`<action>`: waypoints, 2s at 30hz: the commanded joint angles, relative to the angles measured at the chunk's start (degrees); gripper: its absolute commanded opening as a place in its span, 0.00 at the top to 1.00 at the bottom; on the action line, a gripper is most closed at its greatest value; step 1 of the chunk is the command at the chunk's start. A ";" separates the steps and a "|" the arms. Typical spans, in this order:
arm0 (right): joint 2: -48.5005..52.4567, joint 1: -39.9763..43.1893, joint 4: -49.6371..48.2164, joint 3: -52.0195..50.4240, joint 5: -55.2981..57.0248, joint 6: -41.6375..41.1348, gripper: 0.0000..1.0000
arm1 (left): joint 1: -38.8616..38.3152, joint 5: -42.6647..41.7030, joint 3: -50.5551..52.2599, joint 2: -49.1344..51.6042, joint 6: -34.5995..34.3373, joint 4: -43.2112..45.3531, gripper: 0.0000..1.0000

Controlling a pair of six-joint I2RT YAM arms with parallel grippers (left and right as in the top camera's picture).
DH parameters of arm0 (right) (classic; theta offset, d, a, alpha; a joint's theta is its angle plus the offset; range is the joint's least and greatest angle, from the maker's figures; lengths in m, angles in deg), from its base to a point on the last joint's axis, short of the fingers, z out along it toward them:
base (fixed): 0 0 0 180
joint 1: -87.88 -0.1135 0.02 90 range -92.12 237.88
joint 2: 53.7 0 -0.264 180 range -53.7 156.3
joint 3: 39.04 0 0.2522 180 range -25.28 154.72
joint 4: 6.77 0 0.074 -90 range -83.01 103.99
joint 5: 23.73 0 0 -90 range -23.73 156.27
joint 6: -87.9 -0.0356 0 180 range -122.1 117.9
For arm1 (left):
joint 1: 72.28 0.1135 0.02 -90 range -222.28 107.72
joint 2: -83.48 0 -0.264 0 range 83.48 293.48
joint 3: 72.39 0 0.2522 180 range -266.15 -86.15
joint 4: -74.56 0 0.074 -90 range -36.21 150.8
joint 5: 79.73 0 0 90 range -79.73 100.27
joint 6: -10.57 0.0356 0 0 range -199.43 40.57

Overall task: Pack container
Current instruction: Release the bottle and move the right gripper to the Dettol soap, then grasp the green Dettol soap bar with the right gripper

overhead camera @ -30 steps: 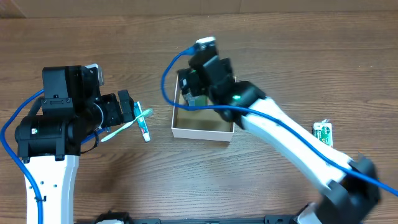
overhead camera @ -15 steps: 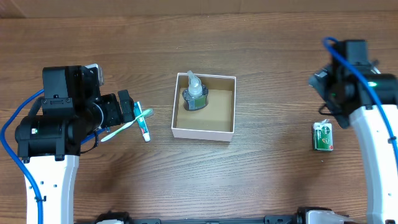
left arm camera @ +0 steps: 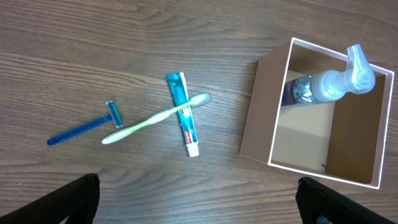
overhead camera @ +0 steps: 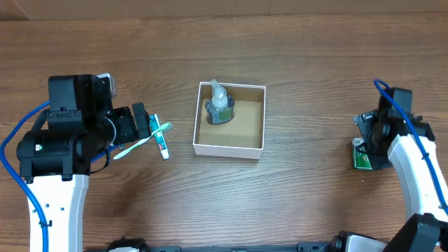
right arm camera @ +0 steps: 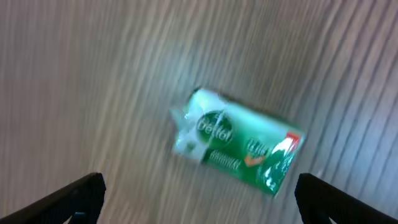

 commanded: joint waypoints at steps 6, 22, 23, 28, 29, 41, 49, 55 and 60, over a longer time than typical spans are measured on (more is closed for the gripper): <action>0.98 2.12 -11.23 -0.85 0.22 25.16 0.00 | 0.20 0.37 -1.36 -0.02 0.20 0.00 0.00; 4.24 2.36 -3.82 -0.94 1.40 35.67 0.00 | 0.20 0.42 -1.36 -0.02 0.09 -0.90 0.00; 4.24 2.49 -3.74 -0.94 -0.39 38.47 0.00 | 0.20 0.44 -1.36 -0.02 0.09 -0.90 0.00; 4.24 2.60 0.59 -0.92 -6.05 48.54 0.00 | 0.20 0.42 -1.36 -0.02 0.44 -0.94 0.00; 4.24 2.60 1.14 -0.92 -6.08 48.52 0.00 | 0.20 0.44 -1.36 -0.02 1.09 -1.03 0.00; 5.03 7.02 3.48 0.20 -6.51 48.54 0.00 | 0.20 1.07 -1.36 -0.02 2.49 -1.05 0.00; 9.94 10.75 2.62 0.20 -11.69 56.30 0.00 | 0.20 1.07 -1.36 0.00 2.47 -0.83 0.00; 12.41 10.29 1.81 0.20 -11.69 58.55 0.00 | 0.20 1.05 -1.36 -0.02 2.45 -0.63 0.00; 16.57 10.29 1.81 0.20 -12.59 59.91 0.01 | 0.20 1.05 -1.36 -0.02 2.43 -0.81 0.00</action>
